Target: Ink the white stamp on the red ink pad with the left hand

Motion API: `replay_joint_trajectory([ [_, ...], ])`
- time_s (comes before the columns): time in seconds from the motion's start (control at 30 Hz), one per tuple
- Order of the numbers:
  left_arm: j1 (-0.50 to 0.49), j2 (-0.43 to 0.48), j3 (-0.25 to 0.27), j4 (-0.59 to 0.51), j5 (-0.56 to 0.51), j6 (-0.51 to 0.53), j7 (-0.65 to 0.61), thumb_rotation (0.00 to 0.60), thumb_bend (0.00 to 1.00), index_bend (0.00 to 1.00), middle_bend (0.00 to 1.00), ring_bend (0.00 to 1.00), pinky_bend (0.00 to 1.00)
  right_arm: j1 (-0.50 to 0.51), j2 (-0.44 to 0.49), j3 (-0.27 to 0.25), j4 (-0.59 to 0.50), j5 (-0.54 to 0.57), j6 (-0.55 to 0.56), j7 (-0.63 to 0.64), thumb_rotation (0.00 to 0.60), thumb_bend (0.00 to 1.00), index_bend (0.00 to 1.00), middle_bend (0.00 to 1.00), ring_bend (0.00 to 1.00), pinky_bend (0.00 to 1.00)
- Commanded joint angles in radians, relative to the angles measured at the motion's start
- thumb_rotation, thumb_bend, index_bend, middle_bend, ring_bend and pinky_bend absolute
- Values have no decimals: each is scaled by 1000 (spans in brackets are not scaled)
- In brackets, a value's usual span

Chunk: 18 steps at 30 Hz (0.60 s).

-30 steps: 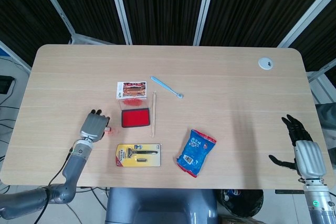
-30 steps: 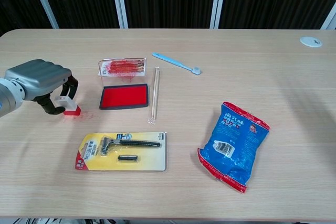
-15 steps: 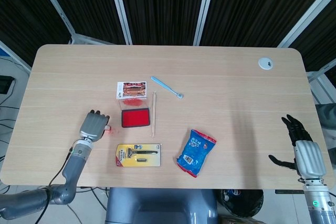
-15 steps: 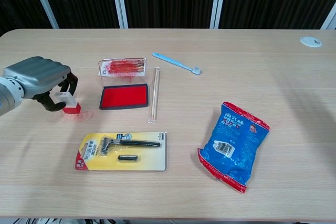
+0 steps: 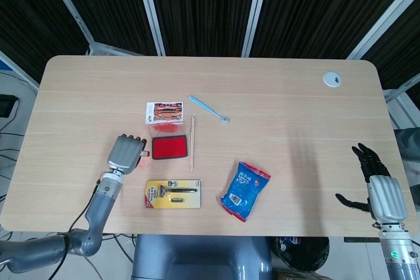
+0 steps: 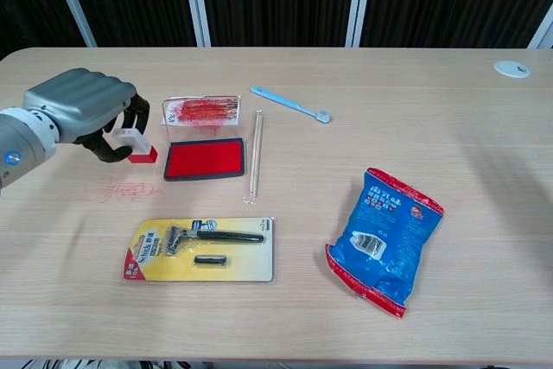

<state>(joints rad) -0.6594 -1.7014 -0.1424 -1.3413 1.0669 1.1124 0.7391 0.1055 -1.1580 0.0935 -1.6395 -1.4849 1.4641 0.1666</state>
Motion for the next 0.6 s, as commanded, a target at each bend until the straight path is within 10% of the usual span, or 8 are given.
replay_joint_trajectory([
  [0.03,-26,-24,-38,-11,-44,-1,40,600,521,715,715,526,562,0,0,0,-1,1,-1,1,600,71,0,0,0,181],
  [0.6,-137,-108,-138,-24,-298,-12,258,600,525,730,732,544,582,2,6,1,-7,8,-10,19,600,72,0,0,0,181],
])
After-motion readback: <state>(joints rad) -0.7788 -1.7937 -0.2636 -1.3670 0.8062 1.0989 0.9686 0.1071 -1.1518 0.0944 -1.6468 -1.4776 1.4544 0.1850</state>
